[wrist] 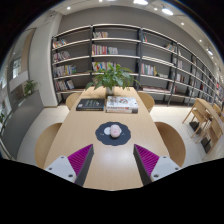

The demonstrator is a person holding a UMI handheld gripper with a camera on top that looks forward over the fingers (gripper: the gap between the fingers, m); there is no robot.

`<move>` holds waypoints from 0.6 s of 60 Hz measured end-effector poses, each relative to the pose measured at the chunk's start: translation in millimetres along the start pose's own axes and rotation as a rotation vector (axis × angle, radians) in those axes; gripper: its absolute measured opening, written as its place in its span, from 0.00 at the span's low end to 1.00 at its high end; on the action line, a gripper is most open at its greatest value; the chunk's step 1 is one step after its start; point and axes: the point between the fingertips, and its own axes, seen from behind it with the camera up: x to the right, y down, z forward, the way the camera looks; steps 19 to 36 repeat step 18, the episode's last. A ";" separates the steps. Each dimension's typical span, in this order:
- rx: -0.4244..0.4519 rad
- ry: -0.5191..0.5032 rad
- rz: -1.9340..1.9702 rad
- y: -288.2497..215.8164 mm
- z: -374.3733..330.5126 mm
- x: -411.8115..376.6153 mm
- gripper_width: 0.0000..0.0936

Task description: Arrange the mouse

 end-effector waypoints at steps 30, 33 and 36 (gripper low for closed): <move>0.015 -0.014 0.019 14.8 -30.3 3.3 0.85; 0.015 -0.014 0.019 14.8 -30.3 3.3 0.85; 0.015 -0.014 0.019 14.8 -30.3 3.3 0.85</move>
